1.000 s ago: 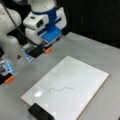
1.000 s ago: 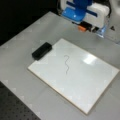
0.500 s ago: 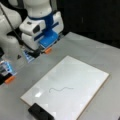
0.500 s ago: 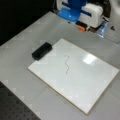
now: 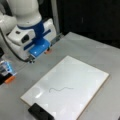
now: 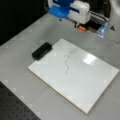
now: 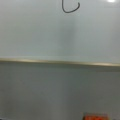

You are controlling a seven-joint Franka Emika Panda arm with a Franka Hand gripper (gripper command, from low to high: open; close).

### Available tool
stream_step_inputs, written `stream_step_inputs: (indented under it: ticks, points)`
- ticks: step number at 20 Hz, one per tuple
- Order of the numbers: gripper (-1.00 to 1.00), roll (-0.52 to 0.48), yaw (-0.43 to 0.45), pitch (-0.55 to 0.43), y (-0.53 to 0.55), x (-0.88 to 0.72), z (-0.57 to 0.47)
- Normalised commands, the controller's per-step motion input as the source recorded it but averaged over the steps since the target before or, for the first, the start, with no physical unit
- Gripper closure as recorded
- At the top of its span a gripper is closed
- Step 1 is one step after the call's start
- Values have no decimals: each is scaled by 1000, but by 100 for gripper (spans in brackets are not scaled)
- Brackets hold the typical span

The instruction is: Erasing curve lines

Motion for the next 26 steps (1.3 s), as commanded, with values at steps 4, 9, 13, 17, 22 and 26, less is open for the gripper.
stream_step_inputs:
  ticks: [4, 9, 13, 17, 22, 26]
  points:
    - [-100, -106, 199, 45, -586, 277, -78]
    - [-100, -100, 194, 94, -623, 295, -19]
    - [-100, -95, 157, 141, -450, 263, 98]
    - [-100, -91, 189, 151, -339, 274, 85]
    - [-100, -95, 272, 172, -443, 291, -6]
    - [-100, -104, 249, 192, -463, 287, 7]
